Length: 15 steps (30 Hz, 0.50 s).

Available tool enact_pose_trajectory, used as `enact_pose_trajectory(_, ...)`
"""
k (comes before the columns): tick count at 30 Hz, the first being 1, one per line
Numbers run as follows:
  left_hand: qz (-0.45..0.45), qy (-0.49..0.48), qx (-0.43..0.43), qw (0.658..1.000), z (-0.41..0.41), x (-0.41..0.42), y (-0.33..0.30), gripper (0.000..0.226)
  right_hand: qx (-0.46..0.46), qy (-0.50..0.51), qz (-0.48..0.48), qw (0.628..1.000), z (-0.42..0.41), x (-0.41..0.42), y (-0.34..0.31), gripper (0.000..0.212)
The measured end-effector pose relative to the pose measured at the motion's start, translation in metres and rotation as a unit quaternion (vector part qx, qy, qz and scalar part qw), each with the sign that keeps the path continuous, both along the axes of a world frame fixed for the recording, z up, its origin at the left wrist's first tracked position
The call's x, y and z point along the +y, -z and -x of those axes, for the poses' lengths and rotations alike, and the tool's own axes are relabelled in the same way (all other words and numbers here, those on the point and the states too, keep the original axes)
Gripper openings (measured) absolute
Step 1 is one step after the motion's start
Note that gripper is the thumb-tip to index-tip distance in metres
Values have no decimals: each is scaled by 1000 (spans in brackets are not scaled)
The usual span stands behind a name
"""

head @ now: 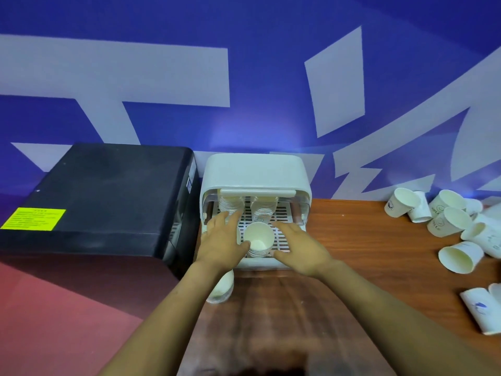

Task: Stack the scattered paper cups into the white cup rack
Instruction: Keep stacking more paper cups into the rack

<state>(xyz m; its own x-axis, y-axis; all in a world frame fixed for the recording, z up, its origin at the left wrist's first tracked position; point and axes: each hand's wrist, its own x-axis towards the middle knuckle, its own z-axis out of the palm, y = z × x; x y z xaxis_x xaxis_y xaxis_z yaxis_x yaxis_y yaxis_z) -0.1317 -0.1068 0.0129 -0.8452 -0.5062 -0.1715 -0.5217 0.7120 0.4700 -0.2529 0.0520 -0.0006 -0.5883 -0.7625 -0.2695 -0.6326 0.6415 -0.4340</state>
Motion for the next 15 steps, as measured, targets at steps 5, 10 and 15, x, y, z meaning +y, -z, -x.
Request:
enact_pose_trajectory(5,-25,57,78,995,11,40,-14,54,-4,20,-49,999,2,50,-7,53)
enact_pose_trajectory(10,-72,128,57,988,20,92,-8,44,-10,68,-73,995,10,118,-18,47)
enact_pose_trajectory(15,-60,155,31,986,40,133,-13,45,-29,121,-64,990,21,178,-19,44)
